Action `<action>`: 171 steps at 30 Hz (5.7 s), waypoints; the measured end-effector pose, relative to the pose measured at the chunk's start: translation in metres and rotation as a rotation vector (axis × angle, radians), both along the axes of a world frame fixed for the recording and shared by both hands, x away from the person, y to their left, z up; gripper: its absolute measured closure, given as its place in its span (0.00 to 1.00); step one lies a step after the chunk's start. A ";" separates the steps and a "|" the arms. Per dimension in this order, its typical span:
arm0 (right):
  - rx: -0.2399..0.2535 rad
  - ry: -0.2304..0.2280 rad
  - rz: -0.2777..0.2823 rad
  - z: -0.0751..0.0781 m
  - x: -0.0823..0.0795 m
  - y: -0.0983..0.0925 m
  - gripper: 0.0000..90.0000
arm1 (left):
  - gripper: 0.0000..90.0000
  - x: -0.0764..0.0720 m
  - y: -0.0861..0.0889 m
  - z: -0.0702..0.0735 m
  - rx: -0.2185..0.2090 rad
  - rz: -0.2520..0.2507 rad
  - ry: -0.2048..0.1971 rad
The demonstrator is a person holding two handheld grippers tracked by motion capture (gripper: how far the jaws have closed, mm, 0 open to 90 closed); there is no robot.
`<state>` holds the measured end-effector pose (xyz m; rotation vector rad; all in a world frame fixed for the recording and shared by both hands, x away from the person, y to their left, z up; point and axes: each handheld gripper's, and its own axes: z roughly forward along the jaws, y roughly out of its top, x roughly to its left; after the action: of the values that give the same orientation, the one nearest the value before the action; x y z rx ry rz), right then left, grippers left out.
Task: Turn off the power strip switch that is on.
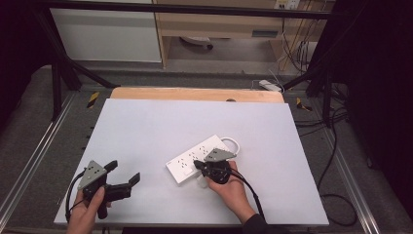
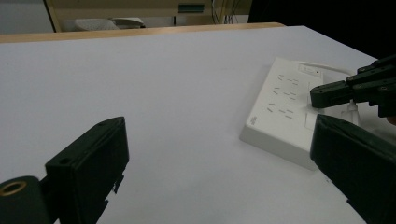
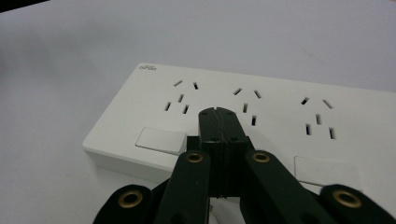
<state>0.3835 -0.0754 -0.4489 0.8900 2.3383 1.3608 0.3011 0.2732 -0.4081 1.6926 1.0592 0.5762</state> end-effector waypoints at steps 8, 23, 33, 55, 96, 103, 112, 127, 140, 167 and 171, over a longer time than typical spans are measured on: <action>0.003 -0.001 -0.004 0.000 0.000 0.000 1.00 | 0.05 0.000 0.000 0.000 0.002 -0.001 0.001; 0.000 -0.002 -0.005 -0.001 -0.001 0.000 1.00 | 0.05 0.000 0.000 0.000 0.001 -0.002 0.002; -0.006 0.002 0.008 -0.003 -0.002 0.003 1.00 | 0.05 0.000 0.000 0.000 0.001 -0.002 0.002; -0.008 -0.001 0.009 -0.002 -0.002 0.002 1.00 | 0.05 0.000 0.000 0.000 0.001 -0.002 -0.001; 0.023 -0.018 -0.009 0.006 -0.002 -0.005 1.00 | 0.05 0.000 -0.001 0.000 0.004 -0.005 -0.001; 0.031 -0.020 -0.018 0.009 -0.002 -0.008 1.00 | 0.05 0.000 -0.001 0.000 0.001 -0.004 -0.001; 0.056 -0.027 -0.032 0.013 -0.001 -0.013 0.89 | 0.05 0.000 -0.001 0.000 0.004 -0.007 -0.002; 0.106 -0.056 -0.085 0.035 0.000 -0.029 0.46 | 0.05 0.000 -0.001 0.000 0.005 -0.007 0.000; 0.121 -0.063 -0.086 0.047 -0.001 -0.036 0.35 | 0.05 0.000 -0.001 0.000 0.010 -0.008 0.002; 0.123 -0.111 -0.119 0.065 -0.008 -0.046 0.04 | 0.05 0.000 -0.001 0.000 0.010 -0.006 0.001; 0.129 -0.126 -0.126 0.067 -0.009 -0.052 0.03 | 0.05 0.000 -0.001 0.000 0.008 -0.006 0.001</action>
<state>0.3742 -0.1273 -0.3819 0.9411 2.0845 1.4826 0.3011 0.2722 -0.4081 1.7031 1.0531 0.5764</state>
